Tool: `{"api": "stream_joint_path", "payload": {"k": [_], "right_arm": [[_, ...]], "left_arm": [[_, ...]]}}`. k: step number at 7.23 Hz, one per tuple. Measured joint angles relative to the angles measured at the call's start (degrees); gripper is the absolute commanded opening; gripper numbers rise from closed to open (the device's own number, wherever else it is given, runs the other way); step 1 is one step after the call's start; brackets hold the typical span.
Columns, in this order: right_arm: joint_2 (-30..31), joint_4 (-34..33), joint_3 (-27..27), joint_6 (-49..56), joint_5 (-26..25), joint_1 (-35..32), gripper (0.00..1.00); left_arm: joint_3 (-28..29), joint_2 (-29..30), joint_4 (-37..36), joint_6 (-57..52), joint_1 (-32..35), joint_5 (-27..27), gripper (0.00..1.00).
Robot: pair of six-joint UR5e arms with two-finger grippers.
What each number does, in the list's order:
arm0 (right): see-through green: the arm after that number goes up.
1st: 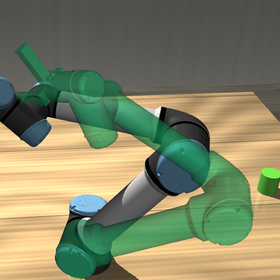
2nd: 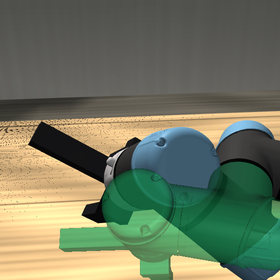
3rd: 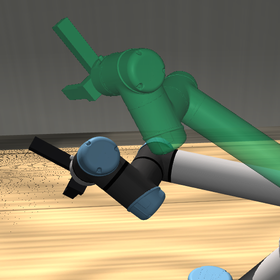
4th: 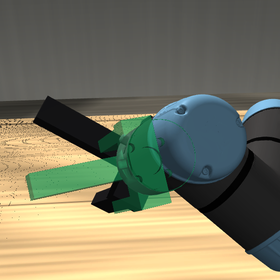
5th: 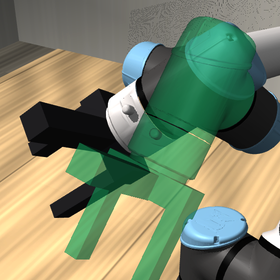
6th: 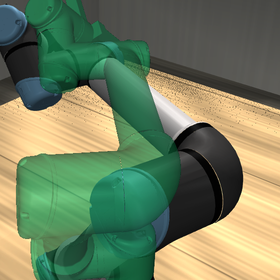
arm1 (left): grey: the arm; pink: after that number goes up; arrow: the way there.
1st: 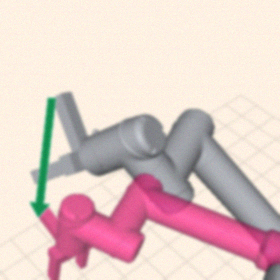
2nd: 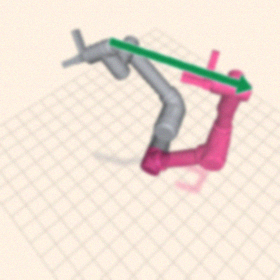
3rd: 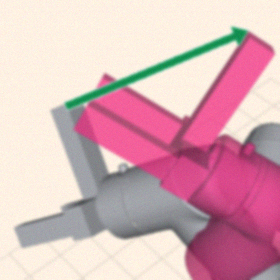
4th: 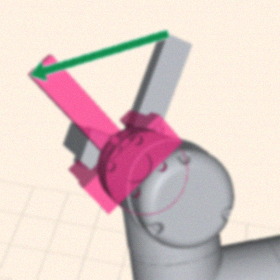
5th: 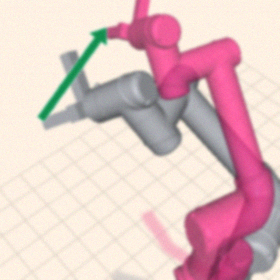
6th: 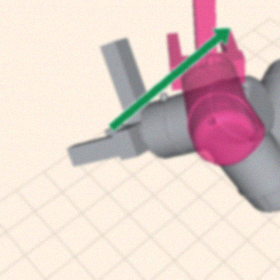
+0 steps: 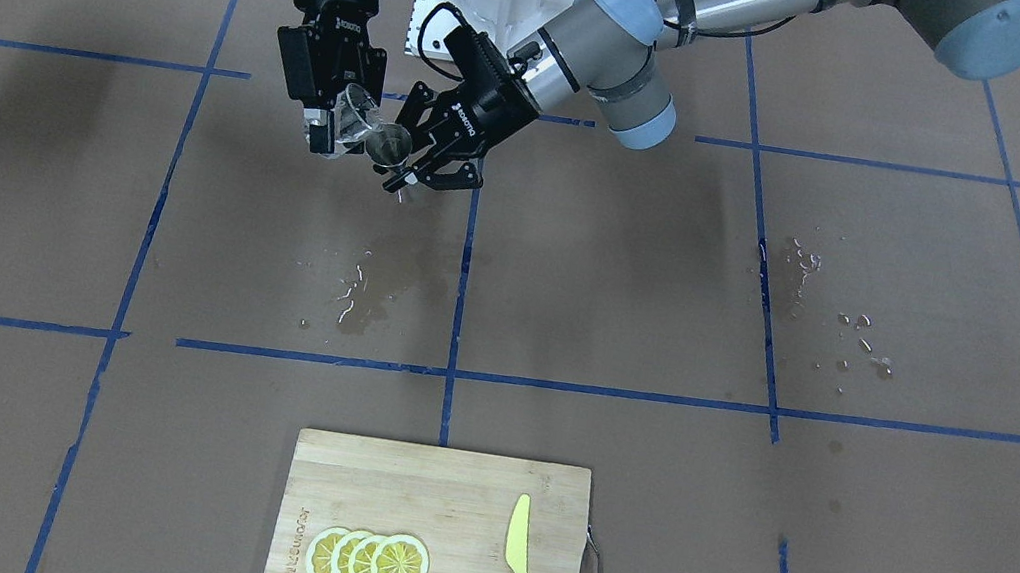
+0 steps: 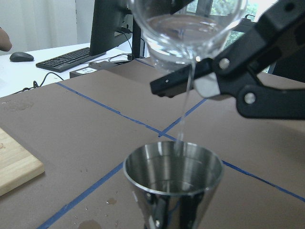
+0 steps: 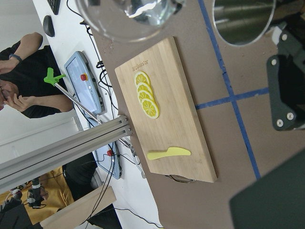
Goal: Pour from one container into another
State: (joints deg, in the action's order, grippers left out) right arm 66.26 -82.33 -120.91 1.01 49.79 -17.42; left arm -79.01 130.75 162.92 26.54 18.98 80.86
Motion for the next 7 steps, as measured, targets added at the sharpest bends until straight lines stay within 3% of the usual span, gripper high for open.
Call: {"api": "stream_joint_path", "payload": {"k": [7], "right_arm": [[-1.64, -3.88, 0.23, 11.13, -7.27, 1.14, 0.0]], "left_arm": [[-0.01, 0.03, 0.02, 0.0, 0.0, 0.0, 0.0]]}}
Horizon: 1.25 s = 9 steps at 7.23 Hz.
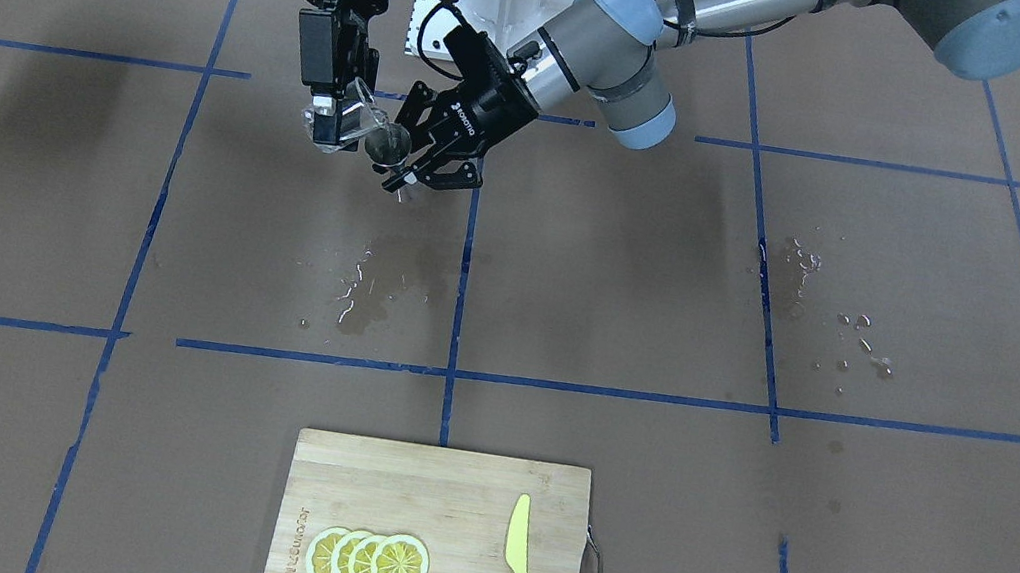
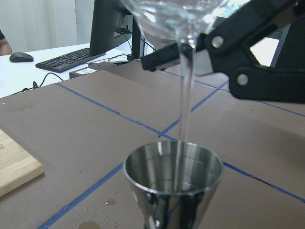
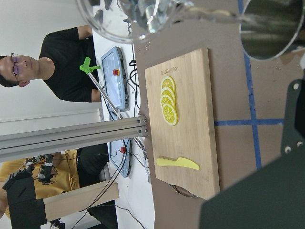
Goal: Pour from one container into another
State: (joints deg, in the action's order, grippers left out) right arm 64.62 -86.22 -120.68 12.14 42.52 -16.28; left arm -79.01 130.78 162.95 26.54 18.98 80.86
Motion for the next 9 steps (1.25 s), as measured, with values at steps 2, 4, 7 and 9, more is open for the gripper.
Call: {"api": "stream_joint_path", "payload": {"k": [2, 4, 7, 9], "right_arm": [[0.0, -0.45, 0.0, 3.17, -1.4, -0.01, 0.0], [0.06, -0.52, -0.1, 4.31, -1.72, 0.0, 0.0], [0.14, -0.19, -0.15, 4.26, -2.57, 0.9, 0.0], [0.13, 0.33, -0.37, 1.79, -2.48, 1.77, 0.0]], "left_arm": [[0.0, 0.0, 0.0, 0.0, 0.0, -0.06, 0.0], [0.0, 0.0, 0.0, 0.0, 0.0, -0.08, 0.0], [-0.06, 0.0, 0.0, 0.0, 0.0, -0.09, 0.0], [-0.11, 0.0, 0.0, 0.02, 0.0, -0.09, 0.0]]}}
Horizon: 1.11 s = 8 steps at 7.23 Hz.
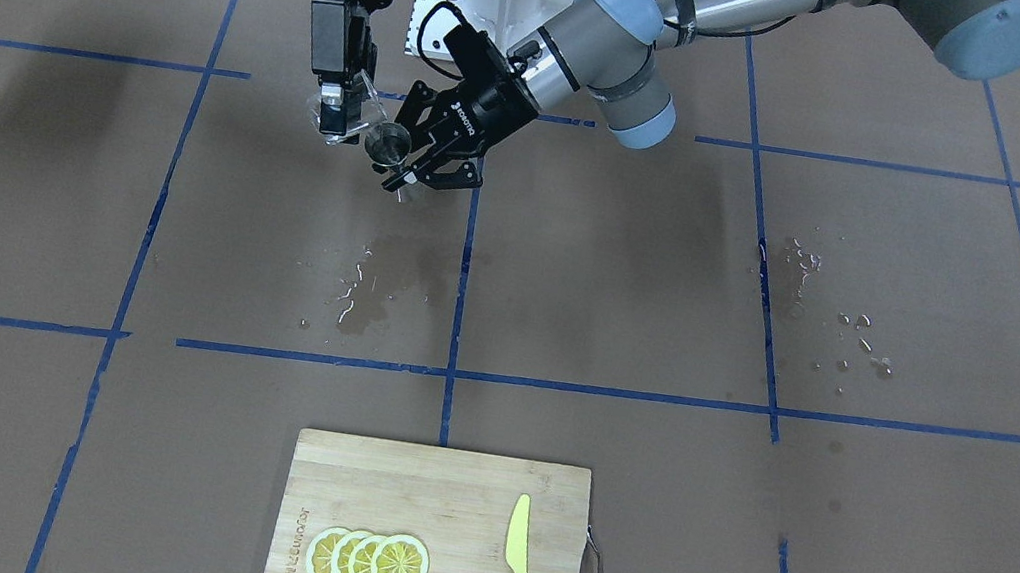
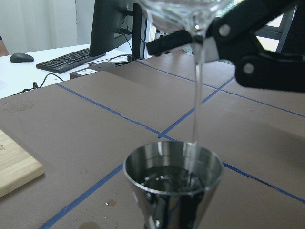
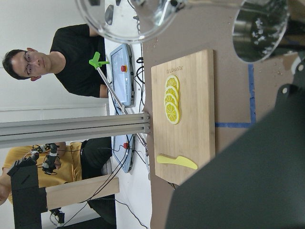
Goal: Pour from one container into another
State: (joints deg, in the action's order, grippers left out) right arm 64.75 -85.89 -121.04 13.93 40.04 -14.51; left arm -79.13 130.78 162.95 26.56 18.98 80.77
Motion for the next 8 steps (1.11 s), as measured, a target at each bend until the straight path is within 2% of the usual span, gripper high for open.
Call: {"api": "stream_joint_path", "payload": {"k": [4, 8], "right_arm": [[1.19, 6.29, -0.1, -13.57, 0.12, 0.72, 0.0], [7.43, 8.48, -7.08, -35.57, 0.13, 0.05, 0.0]], "left_arm": [[-0.06, -0.16, 1.0, 0.15, 0.17, 0.0, 0.0], [-0.21, -1.04, 2.42, 0.79, 0.51, -0.79, 0.0]]}}
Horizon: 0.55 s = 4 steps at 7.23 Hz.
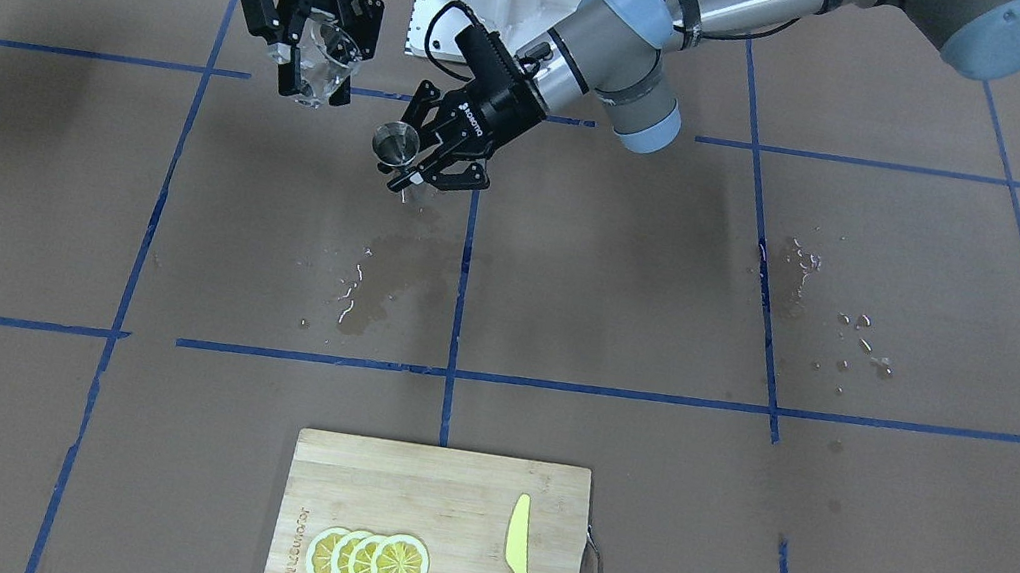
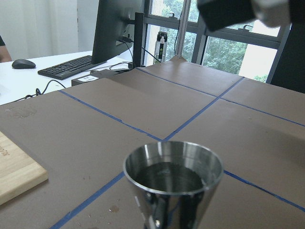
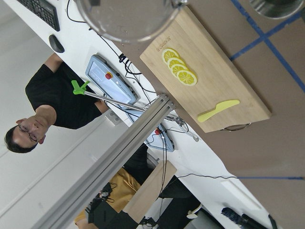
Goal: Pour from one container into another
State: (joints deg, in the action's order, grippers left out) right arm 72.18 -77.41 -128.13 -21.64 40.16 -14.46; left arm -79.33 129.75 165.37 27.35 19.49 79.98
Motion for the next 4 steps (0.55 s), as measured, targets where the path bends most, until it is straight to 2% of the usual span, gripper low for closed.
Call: {"api": "stream_joint_path", "payload": {"k": [4], "right_arm": [[5.18, 1.48, -2.86, -15.59, 1.39, -1.39, 0.0]], "left_arm": [[-1.68, -4.02, -0.2, 4.05, 0.7, -8.64, 0.0]]}}
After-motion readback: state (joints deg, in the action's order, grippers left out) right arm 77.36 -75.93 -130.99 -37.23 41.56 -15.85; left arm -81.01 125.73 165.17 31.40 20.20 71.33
